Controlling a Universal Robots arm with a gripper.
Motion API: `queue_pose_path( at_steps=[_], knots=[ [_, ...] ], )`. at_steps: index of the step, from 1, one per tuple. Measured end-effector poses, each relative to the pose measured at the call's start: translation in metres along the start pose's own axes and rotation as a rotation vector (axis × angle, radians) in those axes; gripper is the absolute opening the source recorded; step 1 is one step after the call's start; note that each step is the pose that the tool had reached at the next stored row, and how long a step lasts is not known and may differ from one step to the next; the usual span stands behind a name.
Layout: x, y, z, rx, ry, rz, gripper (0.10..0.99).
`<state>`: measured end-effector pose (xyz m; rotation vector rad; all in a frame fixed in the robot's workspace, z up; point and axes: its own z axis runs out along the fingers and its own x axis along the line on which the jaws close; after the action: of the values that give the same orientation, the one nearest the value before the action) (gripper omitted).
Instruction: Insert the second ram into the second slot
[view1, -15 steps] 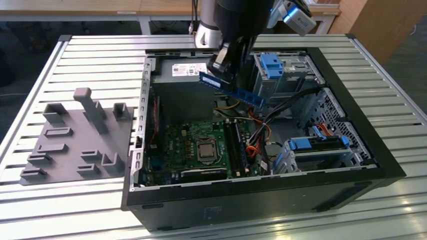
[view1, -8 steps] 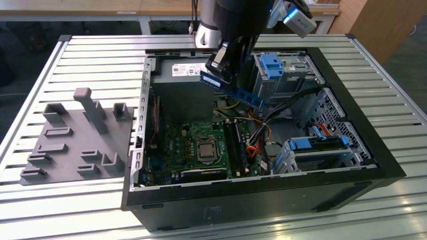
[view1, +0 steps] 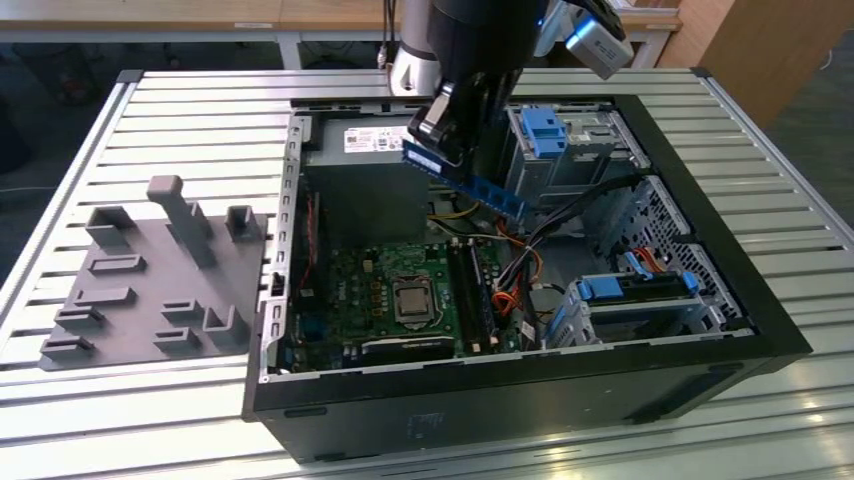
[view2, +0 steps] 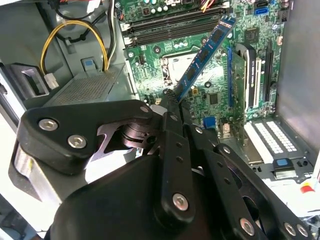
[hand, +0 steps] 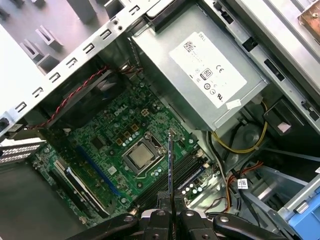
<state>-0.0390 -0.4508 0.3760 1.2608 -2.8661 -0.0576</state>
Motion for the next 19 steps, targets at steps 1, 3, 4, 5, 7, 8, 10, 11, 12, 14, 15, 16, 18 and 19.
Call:
queue_pose_path(
  at_steps=[1,3,4,5,7,8,10,11,12,14,15,16,18,19],
  knots=[
    [0.0000,0.0000,0.0000,0.000,-0.0002,0.006,0.137],
    [0.0000,0.0000,0.0000,0.000,-0.0007,0.019,0.137],
    [0.0000,0.0000,0.0000,0.000,-0.0009,0.025,0.137],
    [0.0000,0.0000,0.0000,0.000,-0.0012,0.032,0.137],
    [0.0000,0.0000,0.0000,0.000,-0.0016,0.044,0.137],
    [0.0000,0.0000,0.0000,0.000,-0.0018,0.050,0.137],
    [0.0000,0.0000,0.0000,0.000,-0.0023,0.063,0.137],
    [0.0000,0.0000,0.0000,0.000,-0.0025,0.069,0.137],
    [0.0000,0.0000,0.0000,0.000,-0.0028,0.076,0.137],
    [0.0000,0.0000,0.0000,0.001,-0.0033,0.089,0.137],
    [0.0000,0.0000,0.0000,0.001,-0.0036,0.095,0.137],
    [0.0000,0.0000,0.0000,0.001,-0.0038,0.102,0.137],
    [0.0000,0.0000,0.0000,0.001,-0.0042,0.115,0.137],
    [0.0000,0.0000,0.0000,0.001,-0.0046,0.122,0.137]
  ],
)
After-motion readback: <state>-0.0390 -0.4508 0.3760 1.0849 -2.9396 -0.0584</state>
